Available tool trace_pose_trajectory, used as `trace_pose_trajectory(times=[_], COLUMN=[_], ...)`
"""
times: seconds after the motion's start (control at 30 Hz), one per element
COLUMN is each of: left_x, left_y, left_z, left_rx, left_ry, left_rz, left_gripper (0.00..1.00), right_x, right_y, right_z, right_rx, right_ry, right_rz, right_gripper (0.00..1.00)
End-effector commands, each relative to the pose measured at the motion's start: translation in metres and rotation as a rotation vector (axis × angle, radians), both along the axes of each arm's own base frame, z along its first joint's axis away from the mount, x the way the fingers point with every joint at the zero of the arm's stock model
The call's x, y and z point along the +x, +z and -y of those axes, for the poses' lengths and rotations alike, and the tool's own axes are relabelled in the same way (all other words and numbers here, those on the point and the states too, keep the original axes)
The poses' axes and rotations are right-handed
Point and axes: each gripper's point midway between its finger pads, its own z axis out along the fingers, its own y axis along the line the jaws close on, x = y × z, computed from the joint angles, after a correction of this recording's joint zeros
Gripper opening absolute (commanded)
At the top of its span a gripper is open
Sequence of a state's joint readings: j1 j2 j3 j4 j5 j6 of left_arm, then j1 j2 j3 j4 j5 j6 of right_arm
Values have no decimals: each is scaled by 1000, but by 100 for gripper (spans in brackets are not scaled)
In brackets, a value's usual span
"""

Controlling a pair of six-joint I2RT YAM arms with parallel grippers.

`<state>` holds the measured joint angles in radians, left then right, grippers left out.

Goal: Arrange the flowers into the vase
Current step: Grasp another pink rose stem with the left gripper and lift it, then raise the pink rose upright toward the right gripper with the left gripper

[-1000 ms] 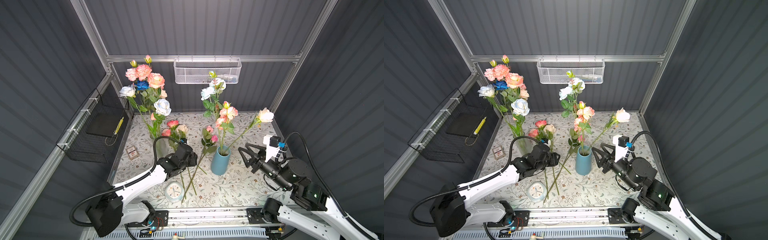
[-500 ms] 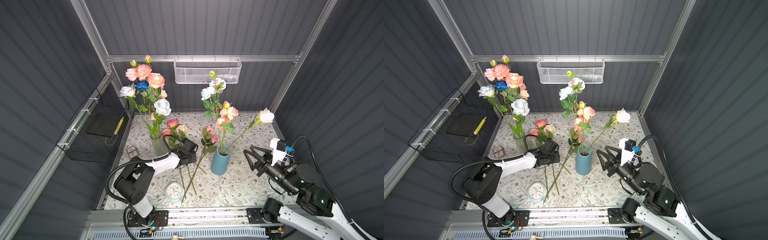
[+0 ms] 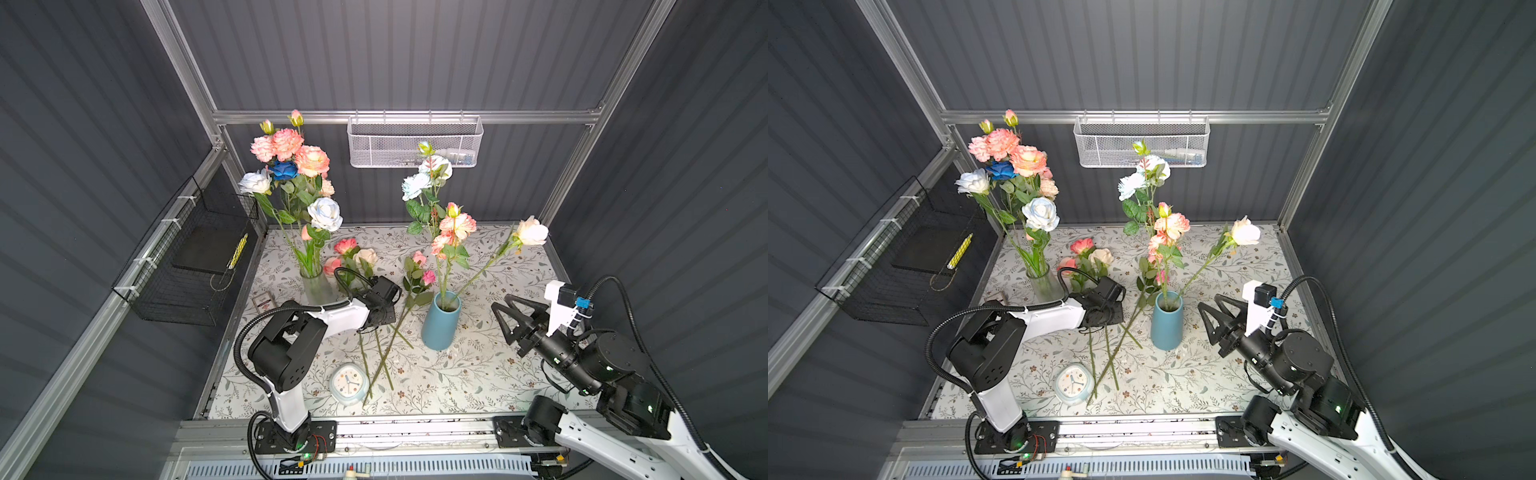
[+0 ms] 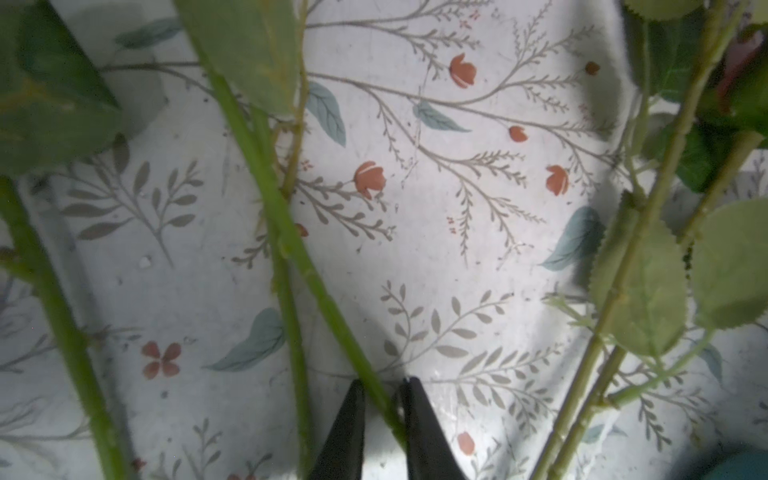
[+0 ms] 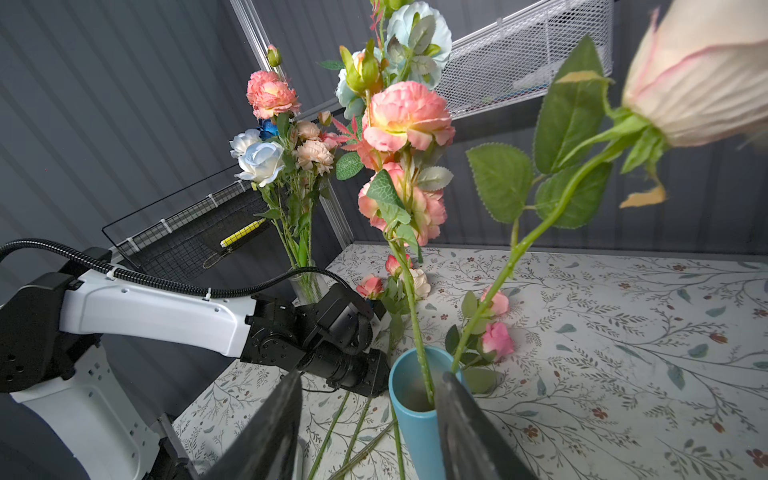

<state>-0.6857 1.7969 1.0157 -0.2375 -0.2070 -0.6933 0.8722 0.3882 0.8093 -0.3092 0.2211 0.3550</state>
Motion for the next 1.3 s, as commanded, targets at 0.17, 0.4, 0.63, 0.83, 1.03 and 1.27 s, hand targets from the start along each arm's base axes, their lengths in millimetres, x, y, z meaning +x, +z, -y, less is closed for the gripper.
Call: trace_pose_trajectory(times=[0.17, 0.4, 0.63, 0.83, 1.03, 1.27], left_x=[-3, 19, 32, 23, 14, -4], left_y=[-8, 16, 88, 155, 185, 209], left_z=[-3, 10, 15, 18, -2, -7], left_rx=[31, -37, -117, -98, -74, -141], left_ry=[16, 30, 28, 3, 56, 46], left_rz=[-33, 75, 330, 562, 654, 708], left_gripper=[7, 0, 0, 0, 0, 0], right_x=[-1, -3, -5, -4, -5, -4], right_y=[0, 1, 4, 6, 8, 8], right_z=[6, 10, 13, 14, 14, 12], right_rx=[-4, 10, 23, 27, 34, 35], right_ry=[-22, -24, -27, -32, -29, -27], right_rz=[16, 16, 21, 24, 26, 22], right_gripper=[54, 53, 53, 53, 53, 53])
